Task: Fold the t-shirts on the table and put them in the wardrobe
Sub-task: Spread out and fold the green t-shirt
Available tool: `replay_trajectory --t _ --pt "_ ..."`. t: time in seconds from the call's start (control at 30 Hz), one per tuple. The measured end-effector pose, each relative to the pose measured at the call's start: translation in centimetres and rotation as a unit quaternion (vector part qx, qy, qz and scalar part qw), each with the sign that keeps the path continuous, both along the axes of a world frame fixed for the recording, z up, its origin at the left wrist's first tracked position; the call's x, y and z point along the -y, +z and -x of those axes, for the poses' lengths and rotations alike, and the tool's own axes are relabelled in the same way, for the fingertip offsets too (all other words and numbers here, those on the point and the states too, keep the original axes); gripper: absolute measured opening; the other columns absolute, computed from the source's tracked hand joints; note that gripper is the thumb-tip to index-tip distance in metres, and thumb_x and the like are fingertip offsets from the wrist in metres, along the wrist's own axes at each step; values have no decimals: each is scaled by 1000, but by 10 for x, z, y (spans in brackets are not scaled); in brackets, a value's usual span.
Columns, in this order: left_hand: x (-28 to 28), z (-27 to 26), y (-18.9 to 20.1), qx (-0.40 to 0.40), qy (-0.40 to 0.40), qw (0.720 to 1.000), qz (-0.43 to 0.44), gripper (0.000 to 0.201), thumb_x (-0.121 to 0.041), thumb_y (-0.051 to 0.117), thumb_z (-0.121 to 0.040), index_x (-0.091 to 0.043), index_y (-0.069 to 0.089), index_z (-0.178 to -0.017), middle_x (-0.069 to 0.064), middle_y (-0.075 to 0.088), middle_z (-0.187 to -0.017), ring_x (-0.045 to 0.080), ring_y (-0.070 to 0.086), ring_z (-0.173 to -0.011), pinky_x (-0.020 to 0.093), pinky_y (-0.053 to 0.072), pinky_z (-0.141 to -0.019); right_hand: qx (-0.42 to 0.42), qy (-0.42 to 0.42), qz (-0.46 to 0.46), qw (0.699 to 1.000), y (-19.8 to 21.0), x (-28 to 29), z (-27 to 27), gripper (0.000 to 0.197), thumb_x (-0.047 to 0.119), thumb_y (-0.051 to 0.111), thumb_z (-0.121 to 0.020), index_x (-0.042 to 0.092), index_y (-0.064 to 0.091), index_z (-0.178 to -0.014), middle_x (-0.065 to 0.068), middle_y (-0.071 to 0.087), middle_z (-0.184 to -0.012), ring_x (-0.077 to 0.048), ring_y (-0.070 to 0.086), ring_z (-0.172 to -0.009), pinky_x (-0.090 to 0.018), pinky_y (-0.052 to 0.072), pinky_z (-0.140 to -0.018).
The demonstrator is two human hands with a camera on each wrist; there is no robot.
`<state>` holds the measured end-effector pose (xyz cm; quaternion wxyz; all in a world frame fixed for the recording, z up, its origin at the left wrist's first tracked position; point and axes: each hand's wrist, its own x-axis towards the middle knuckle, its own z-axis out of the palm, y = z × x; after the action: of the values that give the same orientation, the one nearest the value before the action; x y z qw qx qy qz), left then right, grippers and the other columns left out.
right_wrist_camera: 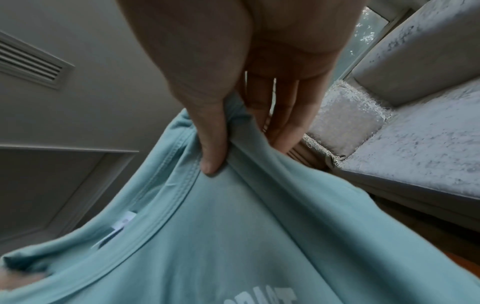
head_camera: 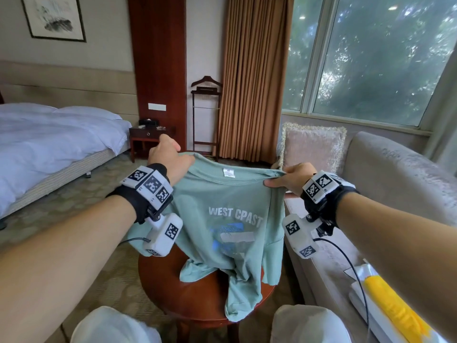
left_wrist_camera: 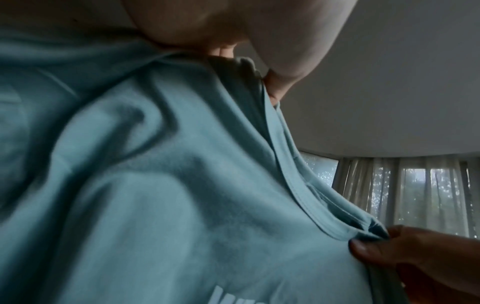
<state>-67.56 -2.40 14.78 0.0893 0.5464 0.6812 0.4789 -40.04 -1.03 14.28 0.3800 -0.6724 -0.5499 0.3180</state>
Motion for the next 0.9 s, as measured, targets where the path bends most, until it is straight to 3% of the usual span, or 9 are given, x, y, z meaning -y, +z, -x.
replay_trajectory --t 0.07,0.13,0.2,0.33,0.43,0.6,0.7,0.8,0.9 --pt "1 2 -7 -43 -18 998 38 29 -9 64 -78 -16 45 -99 9 51 -108 23 42 -87 28 31 -72 28 -12 4 1000 -1 -4 -1 41 30 91 -61 7 68 -85 -7 70 -88 -19 67 -81 -38 59 -79" --pt "-1 5 -13 -78 -31 995 61 24 -4 59 -78 -17 47 -95 13 53 -112 22 42 -86 28 32 -72 61 -11 -1 998 -2 -8 -3 60 39 91 -58 5 70 -103 -4 66 -89 -18 61 -77 -31 57 -71" --pt "-5 11 -17 -76 -20 994 70 19 -2 55 -80 -16 51 -94 13 53 -115 22 41 -87 27 32 -74 86 -4 1 996 -4 -9 -4 74 39 91 -57 7 66 -118 -3 63 -99 -18 59 -85 -26 48 -67" --pt "-15 21 -24 5 -10 995 104 11 -10 58 -85 -8 66 -91 10 64 -99 31 60 -96 28 43 -73 69 16 -12 997 -11 -12 0 38 20 84 -70 4 70 -102 -9 68 -97 -22 60 -86 -31 47 -71" --pt "-20 21 -30 119 -26 985 124 28 -25 59 -86 -3 69 -99 21 66 -111 39 62 -106 42 53 -90 61 14 -35 997 -21 -14 6 23 23 77 -79 8 71 -95 -5 61 -78 -20 54 -70 -29 42 -60" --pt "-7 17 -29 187 36 976 103 59 -55 50 -73 -8 63 -105 16 63 -117 37 59 -106 44 45 -100 70 26 -48 996 -25 -9 13 24 32 71 -86 15 68 -102 -6 65 -96 -23 61 -92 -29 48 -80" --pt "10 7 -17 167 55 979 104 63 -56 46 -85 -4 61 -117 21 58 -128 39 54 -116 42 40 -103 65 72 9 995 -13 4 20 31 22 69 -88 5 66 -113 -10 66 -106 -26 62 -101 -34 49 -95" --pt "34 -6 1 167 1 980 109 53 -50 54 -85 -5 61 -114 16 62 -118 34 59 -104 37 46 -93 53 97 43 993 6 27 27 36 14 74 -77 -2 67 -109 -18 68 -109 -35 64 -103 -47 49 -97" --pt "59 -17 25 139 -69 983 99 47 -46 62 -82 -5 63 -105 7 63 -93 23 59 -79 29 44 -66 -5 105 78 991 25 50 30 48 12 78 -54 0 71 -100 -23 70 -104 -41 67 -96 -59 52 -89"
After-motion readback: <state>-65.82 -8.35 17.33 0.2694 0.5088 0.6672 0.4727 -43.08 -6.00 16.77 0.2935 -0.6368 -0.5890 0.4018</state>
